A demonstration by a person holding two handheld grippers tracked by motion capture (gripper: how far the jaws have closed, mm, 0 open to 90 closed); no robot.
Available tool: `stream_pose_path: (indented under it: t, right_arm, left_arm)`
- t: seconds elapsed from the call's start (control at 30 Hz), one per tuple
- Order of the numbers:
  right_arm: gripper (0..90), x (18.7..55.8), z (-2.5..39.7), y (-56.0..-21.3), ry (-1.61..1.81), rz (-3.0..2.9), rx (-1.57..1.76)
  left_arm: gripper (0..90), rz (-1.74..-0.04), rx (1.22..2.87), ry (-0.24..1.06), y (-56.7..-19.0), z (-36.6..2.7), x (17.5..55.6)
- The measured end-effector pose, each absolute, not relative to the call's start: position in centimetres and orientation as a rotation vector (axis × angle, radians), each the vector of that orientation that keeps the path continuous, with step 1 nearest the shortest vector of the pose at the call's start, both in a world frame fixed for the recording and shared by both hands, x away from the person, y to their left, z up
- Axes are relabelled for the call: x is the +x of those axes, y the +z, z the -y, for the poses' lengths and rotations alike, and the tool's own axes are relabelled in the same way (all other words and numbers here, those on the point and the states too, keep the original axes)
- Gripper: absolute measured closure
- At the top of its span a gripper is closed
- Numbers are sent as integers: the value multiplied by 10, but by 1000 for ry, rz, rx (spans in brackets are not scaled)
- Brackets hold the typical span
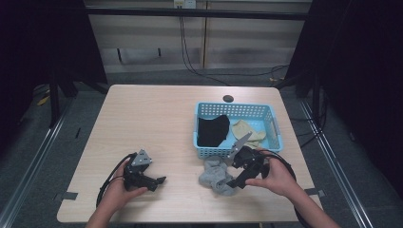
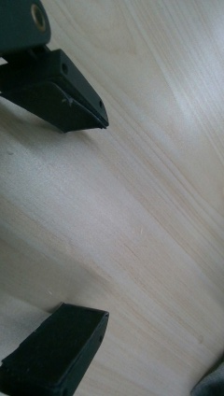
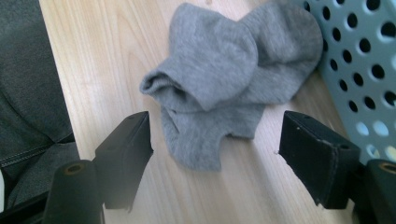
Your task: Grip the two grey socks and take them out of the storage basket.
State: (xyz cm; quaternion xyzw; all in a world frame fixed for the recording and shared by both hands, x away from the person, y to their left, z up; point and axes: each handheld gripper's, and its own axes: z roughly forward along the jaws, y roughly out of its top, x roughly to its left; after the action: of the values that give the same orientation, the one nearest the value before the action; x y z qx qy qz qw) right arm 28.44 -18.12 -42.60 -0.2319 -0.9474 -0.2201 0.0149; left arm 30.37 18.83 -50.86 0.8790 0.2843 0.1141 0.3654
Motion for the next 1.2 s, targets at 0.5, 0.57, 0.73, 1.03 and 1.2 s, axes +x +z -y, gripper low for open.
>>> stream_pose_path:
  t: [0.5,0.57,0.73,1.03,1.2]
  right_arm:
    - [246,277,217,-444,-748,2915,-805]
    - [245,276,223,-448,-773,2920,-823]
    - [237,274,234,-459,-803,2913,-844]
    - [224,272,246,-476,-832,2913,-873]
    - [213,271,254,-487,-890,2917,-885]
  left_arm:
    - [69,-734,2256,293,-509,-188,304]
    - [69,-735,2256,293,-509,-188,304]
    - [69,-736,2256,293,-509,-188,304]
    - [69,-734,2254,291,-509,-188,304]
    - [69,-734,2254,291,-509,-188,304]
